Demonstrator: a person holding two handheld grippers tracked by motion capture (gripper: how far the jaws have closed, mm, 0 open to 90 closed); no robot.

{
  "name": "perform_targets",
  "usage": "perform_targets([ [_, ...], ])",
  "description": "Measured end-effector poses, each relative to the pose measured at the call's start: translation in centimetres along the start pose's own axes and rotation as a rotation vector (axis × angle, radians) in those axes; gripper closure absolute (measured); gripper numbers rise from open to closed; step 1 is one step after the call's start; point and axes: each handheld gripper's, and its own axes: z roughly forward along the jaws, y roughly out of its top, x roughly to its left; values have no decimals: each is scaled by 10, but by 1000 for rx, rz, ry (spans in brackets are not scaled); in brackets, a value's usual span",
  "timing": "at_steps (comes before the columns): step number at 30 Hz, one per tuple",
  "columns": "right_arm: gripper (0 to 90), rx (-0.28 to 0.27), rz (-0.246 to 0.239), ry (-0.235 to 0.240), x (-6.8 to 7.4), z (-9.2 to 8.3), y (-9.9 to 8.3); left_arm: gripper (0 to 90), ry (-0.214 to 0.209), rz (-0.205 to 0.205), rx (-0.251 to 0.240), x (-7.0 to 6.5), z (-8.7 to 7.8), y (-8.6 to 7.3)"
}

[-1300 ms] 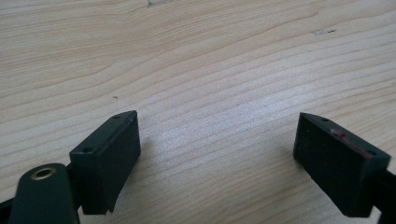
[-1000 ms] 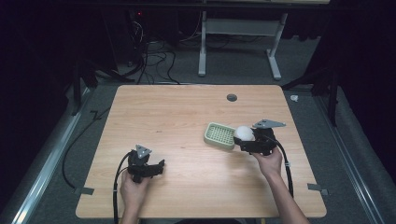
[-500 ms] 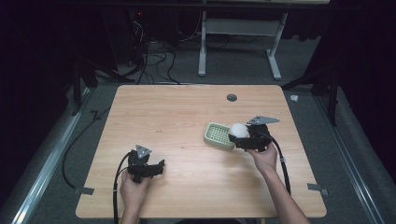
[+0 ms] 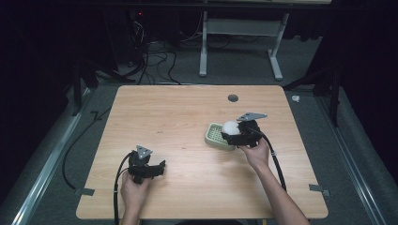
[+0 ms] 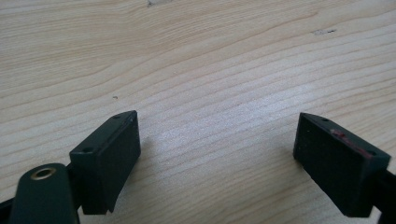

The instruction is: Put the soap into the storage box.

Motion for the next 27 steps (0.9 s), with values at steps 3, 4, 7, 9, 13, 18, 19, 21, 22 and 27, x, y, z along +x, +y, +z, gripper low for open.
perform_targets([
  [3,248,6,-3,0,1,3,1,153,0,0,0,0,0,0],
  [4,248,10,-9,-1,1,7,2,153,0,0,0,0,0,0],
  [7,248,18,-16,-5,1,12,3,153,0,0,0,0,0,0],
  [9,248,25,-13,-6,1,15,3,153,0,0,0,0,0,0],
  [13,247,52,-6,-13,-1,24,-1,153,0,0,0,0,0,0],
  [18,247,64,-12,-15,-2,30,-2,153,0,0,0,0,0,0],
  [19,247,64,-12,-15,-2,30,-2,153,0,0,0,0,0,0],
  [21,247,69,-9,-17,-3,33,-4,153,0,0,0,0,0,0],
  [22,247,73,-6,-18,-4,34,-4,153,0,0,0,0,0,0],
  [27,247,86,1,-22,-5,39,-6,153,0,0,0,0,0,0],
])
